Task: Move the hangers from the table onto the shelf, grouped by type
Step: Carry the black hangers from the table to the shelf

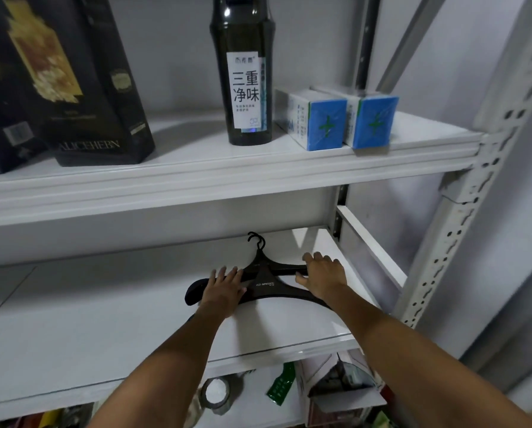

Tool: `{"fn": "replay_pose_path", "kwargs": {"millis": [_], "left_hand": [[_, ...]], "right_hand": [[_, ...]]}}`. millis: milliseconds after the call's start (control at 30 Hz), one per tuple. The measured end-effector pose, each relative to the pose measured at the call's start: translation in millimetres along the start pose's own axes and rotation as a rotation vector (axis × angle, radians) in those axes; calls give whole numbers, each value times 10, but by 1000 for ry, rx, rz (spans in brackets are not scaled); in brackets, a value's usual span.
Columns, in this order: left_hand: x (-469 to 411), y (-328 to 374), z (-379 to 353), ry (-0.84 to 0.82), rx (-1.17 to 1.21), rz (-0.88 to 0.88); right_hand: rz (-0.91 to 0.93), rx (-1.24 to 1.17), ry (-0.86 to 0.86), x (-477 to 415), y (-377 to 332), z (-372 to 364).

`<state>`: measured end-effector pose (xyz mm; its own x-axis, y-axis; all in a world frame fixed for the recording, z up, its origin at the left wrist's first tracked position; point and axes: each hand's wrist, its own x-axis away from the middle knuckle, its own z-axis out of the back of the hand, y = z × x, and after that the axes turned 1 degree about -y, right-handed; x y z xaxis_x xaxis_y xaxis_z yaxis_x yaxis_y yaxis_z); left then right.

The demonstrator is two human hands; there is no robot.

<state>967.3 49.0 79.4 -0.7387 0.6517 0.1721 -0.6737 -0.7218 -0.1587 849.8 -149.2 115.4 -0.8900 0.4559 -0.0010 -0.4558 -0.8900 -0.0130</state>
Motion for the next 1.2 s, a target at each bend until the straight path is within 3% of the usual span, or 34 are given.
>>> {"fn": "replay_pose_path", "kwargs": {"millis": [133,533,1033,1200], "left_hand": [[-32,106,402,80,84,-105],[347,1142,1548,193,155,-527],[1989,3535,2552,409,83,-1165],[2866,4386,2592,415,84,-1383]], "right_hand": [[-116,-117,29,170,-7,291],[-468,-82,206,1288,319,1060],[-1098,54,414,3947,1615,1742],[-1358,97,387,5181,1879,1624]]}}
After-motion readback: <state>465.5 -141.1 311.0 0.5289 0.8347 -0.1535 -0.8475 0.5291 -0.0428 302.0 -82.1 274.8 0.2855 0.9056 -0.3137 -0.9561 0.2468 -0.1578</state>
